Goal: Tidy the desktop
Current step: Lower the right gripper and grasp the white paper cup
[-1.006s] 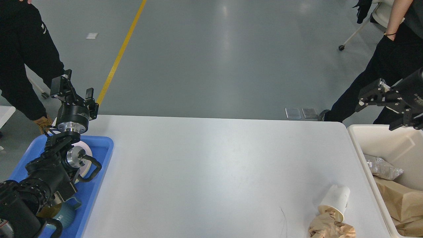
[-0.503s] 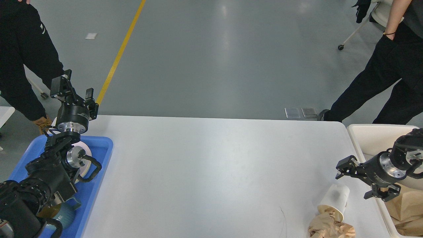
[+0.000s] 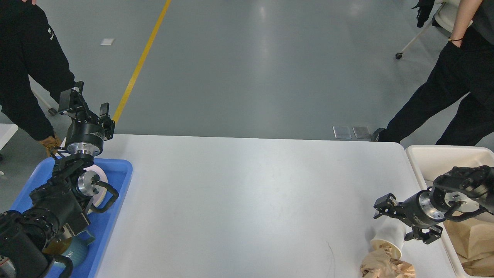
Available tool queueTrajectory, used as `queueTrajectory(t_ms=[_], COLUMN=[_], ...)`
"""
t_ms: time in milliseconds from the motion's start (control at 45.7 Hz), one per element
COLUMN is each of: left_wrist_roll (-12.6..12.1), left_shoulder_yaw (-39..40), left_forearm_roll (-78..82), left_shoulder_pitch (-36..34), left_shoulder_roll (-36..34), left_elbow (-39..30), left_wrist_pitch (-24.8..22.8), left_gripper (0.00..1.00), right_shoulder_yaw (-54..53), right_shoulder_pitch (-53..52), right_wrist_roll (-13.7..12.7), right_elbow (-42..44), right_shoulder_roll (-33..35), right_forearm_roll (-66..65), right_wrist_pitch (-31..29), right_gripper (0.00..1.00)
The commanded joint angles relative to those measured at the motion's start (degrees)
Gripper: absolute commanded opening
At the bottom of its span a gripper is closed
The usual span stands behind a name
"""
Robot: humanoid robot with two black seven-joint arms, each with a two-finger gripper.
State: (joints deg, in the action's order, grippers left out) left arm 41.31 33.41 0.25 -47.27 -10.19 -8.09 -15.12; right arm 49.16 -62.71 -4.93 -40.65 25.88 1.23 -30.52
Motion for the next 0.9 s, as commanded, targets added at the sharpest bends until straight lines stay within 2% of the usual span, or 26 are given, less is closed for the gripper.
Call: queueTrajectory(t_ms=[0, 66, 131, 153, 197, 219, 328, 547, 700, 874], left_wrist_roll=[0.0, 0.0, 0.0, 0.0, 0.0, 0.0, 0.0, 0.0, 0.0, 0.0], left_shoulder_yaw=[0.0, 0.0, 0.0, 0.1, 0.0, 0.0, 0.0, 0.0, 0.0, 0.0], left_forearm_roll=[0.0, 0.0, 0.0, 0.0, 0.0, 0.0, 0.0, 0.0, 0.0, 0.0], left_shoulder_pitch=[0.0, 0.0, 0.0, 0.0, 0.0, 0.0, 0.0, 0.0, 0.0, 0.0], left_shoulder_roll=[0.0, 0.0, 0.0, 0.0, 0.0, 0.0, 0.0, 0.0, 0.0, 0.0], left_elbow=[0.0, 0.0, 0.0, 0.0, 0.0, 0.0, 0.0, 0.0, 0.0, 0.0], left_wrist_pitch=[0.0, 0.0, 0.0, 0.0, 0.0, 0.0, 0.0, 0.0, 0.0, 0.0], left_gripper=[0.96, 0.96, 0.96, 0.96, 0.96, 0.96, 0.96, 0.96, 0.96, 0.96], right_shoulder_yaw=[0.0, -0.1, -0.1, -0.1, -0.1, -0.1, -0.1, 0.0, 0.1, 0.6], right_shoulder_pitch=[1.5, 1.7, 1.6, 1.7, 1.7, 1.7, 1.5, 0.5, -4.3, -12.8], right_wrist_roll=[-0.1, 0.0, 0.0, -0.1, -0.1, -0.1, -0.1, -0.1, -0.1, -0.1], right_elbow=[0.5, 0.3, 0.1, -0.1, -0.2, -0.2, -0.7, -0.7, -0.7, -0.7], right_shoulder_roll=[-0.7, -0.7, -0.7, -0.7, -0.7, -0.7, -1.5, -1.5, -0.7, 4.6], right_forearm_roll=[0.1, 0.2, 0.2, 0.2, 0.1, 0.0, 0.0, 0.0, 0.2, 0.2], right_wrist_pitch=[4.1, 6.3, 8.4, 8.6, 8.4, 8.4, 8.1, 8.0, 8.0, 7.8], right_gripper=[0.97, 0.9, 0.76, 0.53, 0.29, 0.2, 0.0, 0.0, 0.0, 0.0])
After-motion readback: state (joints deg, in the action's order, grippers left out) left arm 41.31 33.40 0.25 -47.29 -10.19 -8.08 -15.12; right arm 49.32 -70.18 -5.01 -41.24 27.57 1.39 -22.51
